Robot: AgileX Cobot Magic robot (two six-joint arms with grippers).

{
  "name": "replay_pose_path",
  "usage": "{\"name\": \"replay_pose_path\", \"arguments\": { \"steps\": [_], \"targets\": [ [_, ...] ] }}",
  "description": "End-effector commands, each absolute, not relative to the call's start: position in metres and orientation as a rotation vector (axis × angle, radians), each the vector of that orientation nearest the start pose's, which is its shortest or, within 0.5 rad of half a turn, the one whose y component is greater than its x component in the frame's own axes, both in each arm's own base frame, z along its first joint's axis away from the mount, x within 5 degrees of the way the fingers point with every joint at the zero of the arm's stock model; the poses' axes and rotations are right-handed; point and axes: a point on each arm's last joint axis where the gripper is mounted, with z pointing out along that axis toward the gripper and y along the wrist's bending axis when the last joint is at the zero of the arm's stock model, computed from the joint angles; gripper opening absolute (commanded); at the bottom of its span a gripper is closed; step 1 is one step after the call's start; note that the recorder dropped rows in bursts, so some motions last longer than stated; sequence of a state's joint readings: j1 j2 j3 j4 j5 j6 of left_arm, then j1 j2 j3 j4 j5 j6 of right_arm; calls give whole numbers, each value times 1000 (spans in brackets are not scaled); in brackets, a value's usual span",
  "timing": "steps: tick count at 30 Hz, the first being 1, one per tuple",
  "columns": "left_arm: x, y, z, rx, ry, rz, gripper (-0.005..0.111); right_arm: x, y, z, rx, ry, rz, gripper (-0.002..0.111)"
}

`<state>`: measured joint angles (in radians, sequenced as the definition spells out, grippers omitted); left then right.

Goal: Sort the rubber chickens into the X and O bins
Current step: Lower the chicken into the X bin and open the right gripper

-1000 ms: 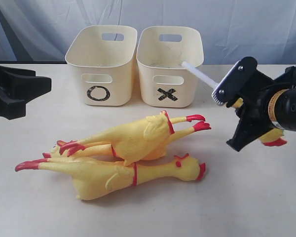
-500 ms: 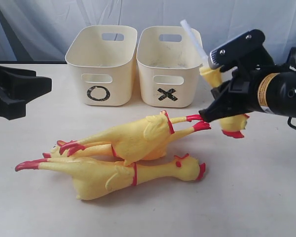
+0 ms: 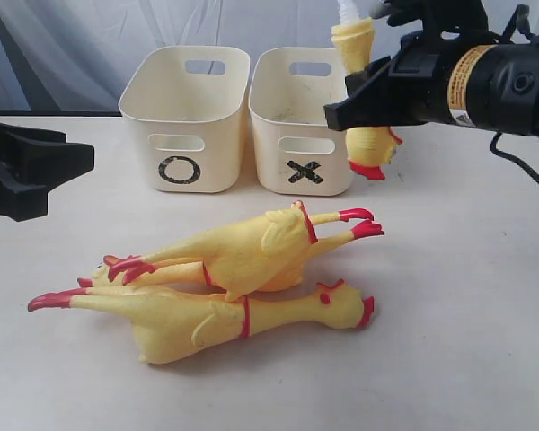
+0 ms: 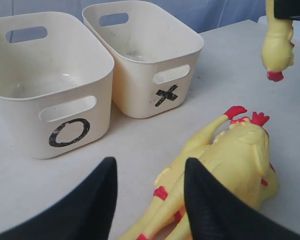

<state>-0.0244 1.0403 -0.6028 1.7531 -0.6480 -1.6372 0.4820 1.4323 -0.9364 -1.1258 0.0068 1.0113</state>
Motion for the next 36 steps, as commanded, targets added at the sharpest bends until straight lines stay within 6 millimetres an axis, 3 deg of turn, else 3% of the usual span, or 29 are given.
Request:
{"name": "replay_pose_path", "arguments": {
  "steps": [1, 10, 16, 25, 31, 36],
  "targets": [
    [197, -58, 284, 550, 1927, -569, 42, 303, 155, 294, -566, 1903, 224, -1],
    [197, -58, 284, 552, 1927, -571, 42, 345, 170, 289, -603, 1897, 110, -1],
    [197, -58, 284, 552, 1927, -571, 42, 377, 153, 291, -495, 1907, 82, -1],
    [197, -58, 284, 552, 1927, -571, 42, 416, 132, 281, -307, 1896, 304, -1],
    [196, -59, 284, 557, 1926, -579, 42, 434, 143, 268, -339, 1848, 427, -1],
    [196, -59, 284, 557, 1926, -579, 42, 449, 145, 258, -362, 1855, 386, -1]
  ]
}}
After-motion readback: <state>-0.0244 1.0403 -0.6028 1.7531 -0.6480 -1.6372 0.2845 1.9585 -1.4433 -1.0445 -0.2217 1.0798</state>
